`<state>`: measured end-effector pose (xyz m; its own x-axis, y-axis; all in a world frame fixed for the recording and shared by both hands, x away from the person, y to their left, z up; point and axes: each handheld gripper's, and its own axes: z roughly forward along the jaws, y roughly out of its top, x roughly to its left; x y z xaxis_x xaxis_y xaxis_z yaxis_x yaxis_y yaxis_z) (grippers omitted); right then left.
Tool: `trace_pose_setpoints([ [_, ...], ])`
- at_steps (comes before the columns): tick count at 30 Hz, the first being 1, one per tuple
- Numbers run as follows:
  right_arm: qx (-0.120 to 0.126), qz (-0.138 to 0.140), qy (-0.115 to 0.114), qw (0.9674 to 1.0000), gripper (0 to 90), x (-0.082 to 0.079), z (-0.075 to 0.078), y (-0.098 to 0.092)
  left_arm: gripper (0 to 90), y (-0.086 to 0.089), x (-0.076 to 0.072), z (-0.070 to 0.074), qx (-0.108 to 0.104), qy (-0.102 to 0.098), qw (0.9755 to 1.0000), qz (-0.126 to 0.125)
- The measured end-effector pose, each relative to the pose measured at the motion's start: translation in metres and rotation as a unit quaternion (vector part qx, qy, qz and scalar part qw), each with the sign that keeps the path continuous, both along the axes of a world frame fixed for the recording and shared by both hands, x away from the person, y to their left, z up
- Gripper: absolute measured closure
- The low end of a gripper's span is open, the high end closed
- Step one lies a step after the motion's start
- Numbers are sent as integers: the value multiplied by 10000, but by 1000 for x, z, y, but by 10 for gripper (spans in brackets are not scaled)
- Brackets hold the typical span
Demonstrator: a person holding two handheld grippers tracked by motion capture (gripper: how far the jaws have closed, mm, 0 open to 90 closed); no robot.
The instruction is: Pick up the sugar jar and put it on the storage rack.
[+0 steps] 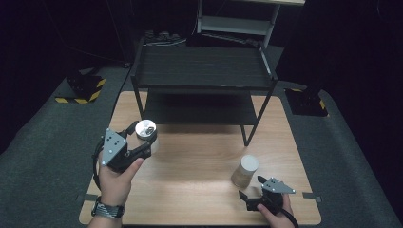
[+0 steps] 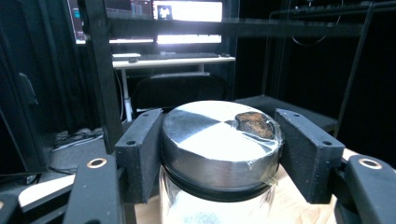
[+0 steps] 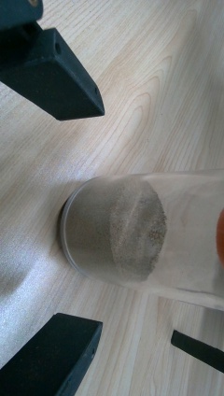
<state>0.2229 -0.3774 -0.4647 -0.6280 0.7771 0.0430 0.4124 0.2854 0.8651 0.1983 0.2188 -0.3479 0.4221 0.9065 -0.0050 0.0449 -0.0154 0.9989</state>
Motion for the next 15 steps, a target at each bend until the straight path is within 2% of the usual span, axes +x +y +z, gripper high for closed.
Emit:
trace_pose_setpoints([
  [7, 3, 0, 5, 10000, 8, 0, 0, 0, 352, 0, 6, 25, -24, 29, 10000, -72],
  [14, 15, 0, -5, 10000, 8, 0, 0, -1, 352, 1, 15, 47, -222, 3, 9997, -122],
  [15, 19, -3, -2, 10000, 8, 0, 0, -1, 352, 0, 16, 51, -179, -28, 9998, -115],
])
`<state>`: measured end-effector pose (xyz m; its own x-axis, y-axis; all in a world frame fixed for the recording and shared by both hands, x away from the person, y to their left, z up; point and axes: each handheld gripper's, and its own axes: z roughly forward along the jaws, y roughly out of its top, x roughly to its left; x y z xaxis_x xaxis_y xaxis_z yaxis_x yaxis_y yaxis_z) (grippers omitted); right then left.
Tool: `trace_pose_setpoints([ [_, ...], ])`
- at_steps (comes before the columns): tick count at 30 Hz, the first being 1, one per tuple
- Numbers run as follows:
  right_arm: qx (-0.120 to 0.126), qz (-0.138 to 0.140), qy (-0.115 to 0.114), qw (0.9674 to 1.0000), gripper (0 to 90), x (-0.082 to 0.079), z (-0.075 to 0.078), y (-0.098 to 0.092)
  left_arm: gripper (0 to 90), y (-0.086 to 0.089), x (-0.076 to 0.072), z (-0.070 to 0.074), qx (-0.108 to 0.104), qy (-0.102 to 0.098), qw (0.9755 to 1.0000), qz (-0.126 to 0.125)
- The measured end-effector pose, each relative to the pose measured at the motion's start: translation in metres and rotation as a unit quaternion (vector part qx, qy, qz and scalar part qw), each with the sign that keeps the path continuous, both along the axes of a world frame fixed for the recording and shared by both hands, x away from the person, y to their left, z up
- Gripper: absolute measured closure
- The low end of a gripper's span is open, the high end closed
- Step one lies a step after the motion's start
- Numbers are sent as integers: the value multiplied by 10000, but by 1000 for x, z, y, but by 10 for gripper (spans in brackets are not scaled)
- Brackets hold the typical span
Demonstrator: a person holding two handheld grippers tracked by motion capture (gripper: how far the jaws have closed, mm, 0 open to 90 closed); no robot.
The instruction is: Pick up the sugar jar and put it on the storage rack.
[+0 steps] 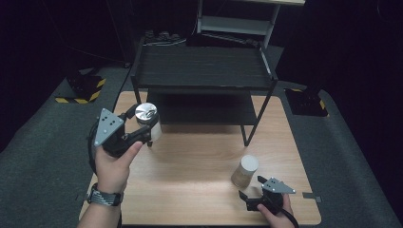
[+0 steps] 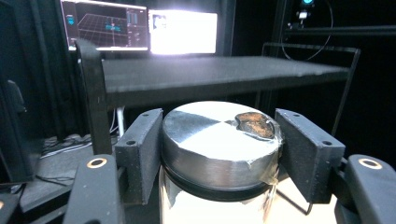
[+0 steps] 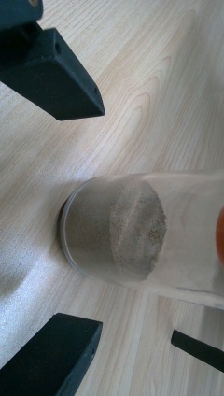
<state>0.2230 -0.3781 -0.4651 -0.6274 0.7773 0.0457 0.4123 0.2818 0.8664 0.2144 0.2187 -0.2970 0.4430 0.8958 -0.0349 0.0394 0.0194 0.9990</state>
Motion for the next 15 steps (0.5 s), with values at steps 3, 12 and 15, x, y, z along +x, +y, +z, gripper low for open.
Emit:
trace_pose_setpoints([
  [3, 20, -8, 8, 10000, 8, 0, 0, -1, 352, -6, 4, 18, 127, -91, 9999, 67],
  [12, 19, -2, 1, 10000, 8, 0, 0, -1, 352, -14, 16, 48, 29, -218, 9997, 99],
  [15, 29, -1, -6, 10000, 8, 0, -1, -1, 352, -19, 19, 59, 58, -288, 9995, 129],
])
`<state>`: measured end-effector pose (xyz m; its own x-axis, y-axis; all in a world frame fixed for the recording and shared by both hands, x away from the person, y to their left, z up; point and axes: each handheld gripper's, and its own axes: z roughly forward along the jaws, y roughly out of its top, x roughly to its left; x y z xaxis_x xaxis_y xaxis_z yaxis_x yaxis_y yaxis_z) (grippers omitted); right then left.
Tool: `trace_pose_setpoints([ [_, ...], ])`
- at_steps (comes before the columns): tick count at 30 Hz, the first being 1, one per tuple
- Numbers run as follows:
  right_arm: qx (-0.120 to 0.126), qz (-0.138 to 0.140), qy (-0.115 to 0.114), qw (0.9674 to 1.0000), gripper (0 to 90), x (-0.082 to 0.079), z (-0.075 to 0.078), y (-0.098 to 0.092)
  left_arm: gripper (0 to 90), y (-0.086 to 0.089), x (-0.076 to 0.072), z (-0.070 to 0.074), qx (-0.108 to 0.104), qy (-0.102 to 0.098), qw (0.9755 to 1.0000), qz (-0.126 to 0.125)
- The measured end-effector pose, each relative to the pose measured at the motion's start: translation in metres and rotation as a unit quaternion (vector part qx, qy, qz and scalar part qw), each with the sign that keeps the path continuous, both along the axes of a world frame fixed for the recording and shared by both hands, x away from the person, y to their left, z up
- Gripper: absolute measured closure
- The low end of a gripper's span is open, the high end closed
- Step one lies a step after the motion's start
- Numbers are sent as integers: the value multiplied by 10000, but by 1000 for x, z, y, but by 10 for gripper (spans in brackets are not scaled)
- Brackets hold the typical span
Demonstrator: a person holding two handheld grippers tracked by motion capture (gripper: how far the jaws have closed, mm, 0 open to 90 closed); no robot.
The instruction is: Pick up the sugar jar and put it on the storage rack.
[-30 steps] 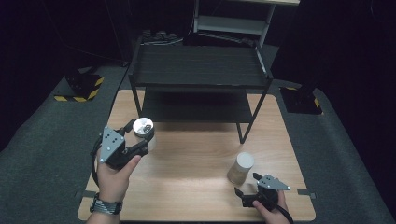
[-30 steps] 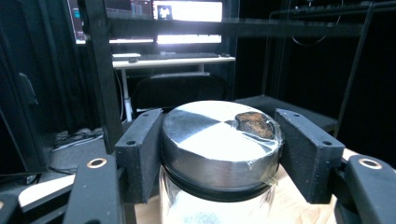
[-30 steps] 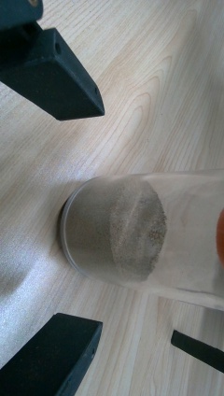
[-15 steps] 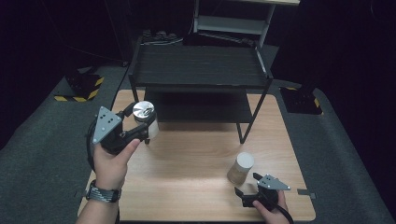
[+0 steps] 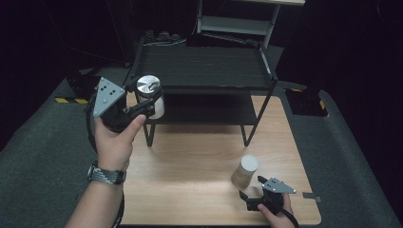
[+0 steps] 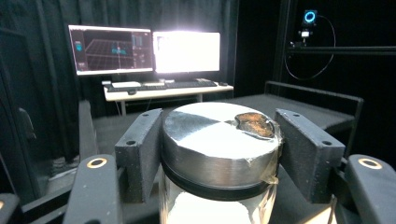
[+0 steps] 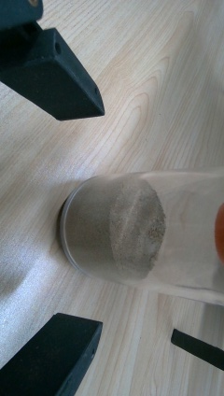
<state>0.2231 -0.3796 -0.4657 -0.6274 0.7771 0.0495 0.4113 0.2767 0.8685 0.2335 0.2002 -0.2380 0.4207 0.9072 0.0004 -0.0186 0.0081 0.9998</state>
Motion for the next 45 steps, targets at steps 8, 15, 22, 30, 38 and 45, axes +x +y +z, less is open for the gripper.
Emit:
trace_pose_setpoints([
  [8, -10, 4, -17, 10000, 8, -1, 0, 0, 352, -12, 9, 19, 4, -193, 9998, 51],
  [15, 19, -11, -17, 10000, 8, -1, -1, -1, 353, -22, 19, 27, -33, -235, 9997, 79],
  [22, 25, -10, -5, 10000, 8, -1, 0, -1, 353, -35, 33, 33, -61, -208, 9997, 130],
  [30, 15, 7, -43, 10000, 8, -2, -1, -1, 353, -52, 57, 34, -15, -120, 9996, 260],
  [38, 39, 71, -33, 10000, 8, 0, -1, -3, 352, -67, 79, 37, 5, -90, 9993, 363],
  [45, 47, 99, -79, 9999, 8, -2, -2, -3, 353, -75, 95, 35, 3, -4, 9991, 424],
])
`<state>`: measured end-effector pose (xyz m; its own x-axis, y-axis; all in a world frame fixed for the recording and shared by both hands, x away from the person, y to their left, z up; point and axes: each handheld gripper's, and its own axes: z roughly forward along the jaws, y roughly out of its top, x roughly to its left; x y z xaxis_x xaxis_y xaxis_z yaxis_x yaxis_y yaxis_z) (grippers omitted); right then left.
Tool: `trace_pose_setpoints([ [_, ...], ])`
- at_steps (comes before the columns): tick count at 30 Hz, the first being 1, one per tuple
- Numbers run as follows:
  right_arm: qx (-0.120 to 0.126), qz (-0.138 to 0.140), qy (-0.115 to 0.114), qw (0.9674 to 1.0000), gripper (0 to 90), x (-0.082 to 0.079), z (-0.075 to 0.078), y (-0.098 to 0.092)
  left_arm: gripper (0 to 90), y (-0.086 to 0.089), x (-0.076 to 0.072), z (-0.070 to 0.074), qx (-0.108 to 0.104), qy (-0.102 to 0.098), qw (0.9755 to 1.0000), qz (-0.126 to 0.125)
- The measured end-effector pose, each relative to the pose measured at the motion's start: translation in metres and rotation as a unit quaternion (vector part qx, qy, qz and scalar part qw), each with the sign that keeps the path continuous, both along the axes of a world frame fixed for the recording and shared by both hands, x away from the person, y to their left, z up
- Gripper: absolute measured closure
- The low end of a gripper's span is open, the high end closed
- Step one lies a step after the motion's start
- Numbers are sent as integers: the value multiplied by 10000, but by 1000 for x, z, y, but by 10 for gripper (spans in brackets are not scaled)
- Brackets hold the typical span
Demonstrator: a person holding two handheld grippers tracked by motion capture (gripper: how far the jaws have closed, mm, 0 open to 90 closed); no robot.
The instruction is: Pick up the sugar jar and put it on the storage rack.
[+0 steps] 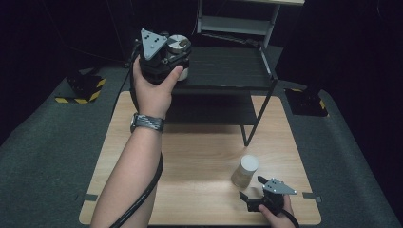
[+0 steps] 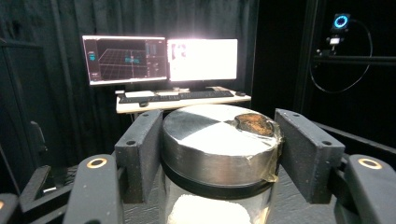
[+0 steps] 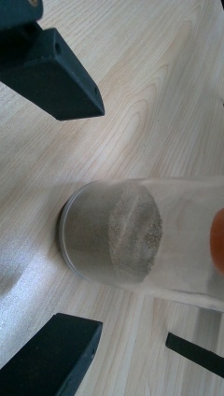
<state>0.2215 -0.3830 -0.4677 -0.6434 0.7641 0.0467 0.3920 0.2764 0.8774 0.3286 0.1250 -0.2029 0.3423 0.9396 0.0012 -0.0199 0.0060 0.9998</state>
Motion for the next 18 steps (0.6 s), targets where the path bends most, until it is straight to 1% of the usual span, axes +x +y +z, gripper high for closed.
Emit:
trace_pose_setpoints([
  [2, 18, 3, -2, 10000, 8, 0, 0, -1, 353, 0, 3, -1, -43, 30, 10000, 8],
  [7, 11, 7, 18, 10000, 8, 1, 0, -1, 353, -2, 9, -2, -39, 90, 9999, 35],
  [11, 3, -6, 26, 10000, 8, 1, 0, -1, 352, -2, 11, -3, -32, 132, 9999, 65],
  [15, 4, -25, 6, 10000, 8, -1, 0, -1, 352, -2, 13, -4, -88, 197, 9997, 66],
  [18, -15, -15, 7, 10000, 8, -1, 0, 0, 352, -3, 13, -6, -109, 190, 9997, 87],
])
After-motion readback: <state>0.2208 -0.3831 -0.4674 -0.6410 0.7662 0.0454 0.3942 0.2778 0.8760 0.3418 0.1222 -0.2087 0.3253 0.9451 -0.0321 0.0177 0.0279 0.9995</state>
